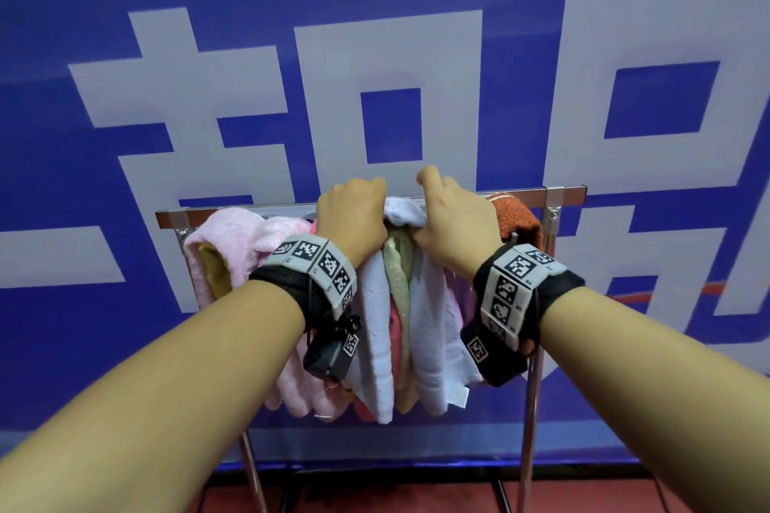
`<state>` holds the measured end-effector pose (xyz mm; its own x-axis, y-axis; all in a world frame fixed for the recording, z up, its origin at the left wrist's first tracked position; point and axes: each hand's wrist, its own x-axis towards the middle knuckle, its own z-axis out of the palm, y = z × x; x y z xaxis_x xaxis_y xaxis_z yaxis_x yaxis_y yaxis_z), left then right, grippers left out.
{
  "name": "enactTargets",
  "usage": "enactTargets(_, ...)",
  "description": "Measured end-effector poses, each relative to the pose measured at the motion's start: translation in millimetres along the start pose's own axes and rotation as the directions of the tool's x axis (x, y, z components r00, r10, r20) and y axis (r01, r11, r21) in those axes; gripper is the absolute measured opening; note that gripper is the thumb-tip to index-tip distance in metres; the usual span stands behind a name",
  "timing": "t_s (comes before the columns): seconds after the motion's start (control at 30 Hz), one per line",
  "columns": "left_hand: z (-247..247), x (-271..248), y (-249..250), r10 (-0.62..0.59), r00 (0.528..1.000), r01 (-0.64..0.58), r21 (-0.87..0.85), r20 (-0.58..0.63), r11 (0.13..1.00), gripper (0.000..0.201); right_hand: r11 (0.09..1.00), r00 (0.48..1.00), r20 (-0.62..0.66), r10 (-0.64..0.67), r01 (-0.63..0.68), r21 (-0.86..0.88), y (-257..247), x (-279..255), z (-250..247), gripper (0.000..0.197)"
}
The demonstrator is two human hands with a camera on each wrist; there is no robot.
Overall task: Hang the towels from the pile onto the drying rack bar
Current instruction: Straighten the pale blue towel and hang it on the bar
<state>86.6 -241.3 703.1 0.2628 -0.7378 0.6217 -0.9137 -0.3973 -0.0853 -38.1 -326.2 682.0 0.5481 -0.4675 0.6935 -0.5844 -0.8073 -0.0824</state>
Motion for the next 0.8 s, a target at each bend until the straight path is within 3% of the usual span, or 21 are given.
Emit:
enactTargets(0.1,3.5,1.0,1.8,0.004,1.0,-0.004,0.042,-0.001,0.999,0.015,0.995,0.997,0.069,-0.014,0.02,-0.093,-2.1,8.3,5.6,0.024)
enactTargets(0.27,5.0,5.2,3.0,0.002,0.998,0.007,0.153,-0.056,0.988,0.018,0.979,0.996,0.086,-0.015,0.032,-0.2,-2.5,14.0,10.9,0.021)
enactTargets(0.63,-5.0,-19.5,5.5,0.106,0.987,-0.124,0.15,0.124,0.981,0.017,0.975,0.984,0.131,-0.118,0.14,-0.172,-0.8,-7.5,6.4,0.013)
enactTargets(0.7,-14.8,-22.1,10.0,0.125,0.977,-0.15,0.139,0.174,0.979,0.024,0.973,0.984,0.13,-0.125,0.148,-0.18,0.1,-13.7,5.0,0.006)
enactTargets(0.8,-25.5,-24.3,20.2,0.18,0.96,-0.199,0.069,0.213,0.978,0.038,0.968,0.979,0.15,-0.137,0.164,-0.189,2.0,-21.3,0.8,0.021)
